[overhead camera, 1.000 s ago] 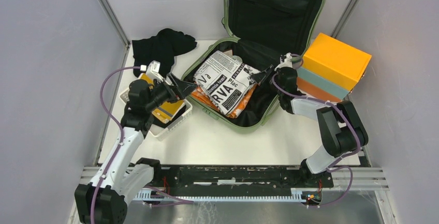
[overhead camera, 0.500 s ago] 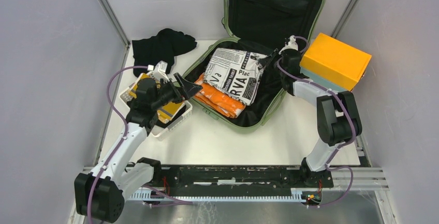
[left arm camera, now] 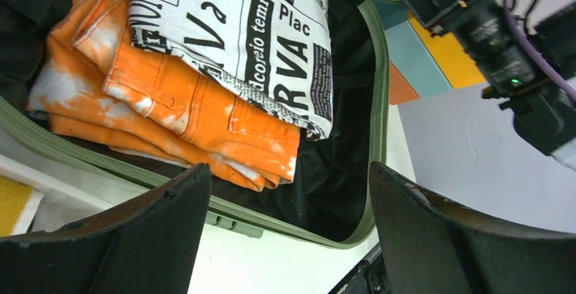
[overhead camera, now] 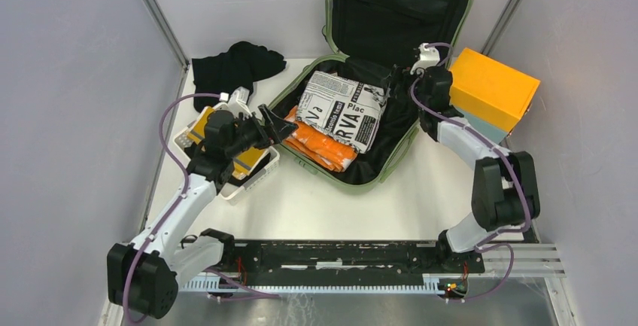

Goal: Open, take out, and arrange the luggage
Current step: Adjust the clothes in the luggage, then pick up the clothes from the luggage.

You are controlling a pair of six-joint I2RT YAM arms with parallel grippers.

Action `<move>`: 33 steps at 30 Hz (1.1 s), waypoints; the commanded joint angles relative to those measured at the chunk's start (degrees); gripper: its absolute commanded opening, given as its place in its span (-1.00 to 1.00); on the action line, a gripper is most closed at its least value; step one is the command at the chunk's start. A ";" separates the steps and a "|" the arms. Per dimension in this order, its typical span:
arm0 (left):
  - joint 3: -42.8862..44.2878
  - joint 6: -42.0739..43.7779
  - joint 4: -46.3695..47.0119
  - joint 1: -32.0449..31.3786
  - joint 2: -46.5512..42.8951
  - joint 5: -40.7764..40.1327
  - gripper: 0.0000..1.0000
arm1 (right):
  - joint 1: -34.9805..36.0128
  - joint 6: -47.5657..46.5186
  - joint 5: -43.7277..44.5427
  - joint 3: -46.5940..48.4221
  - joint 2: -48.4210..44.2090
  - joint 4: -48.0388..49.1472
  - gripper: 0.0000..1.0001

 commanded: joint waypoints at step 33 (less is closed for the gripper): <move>5.05 11.75 -22.44 -0.09 -19.45 -20.06 0.83 | 30.31 -52.73 4.18 20.68 19.37 -16.97 0.96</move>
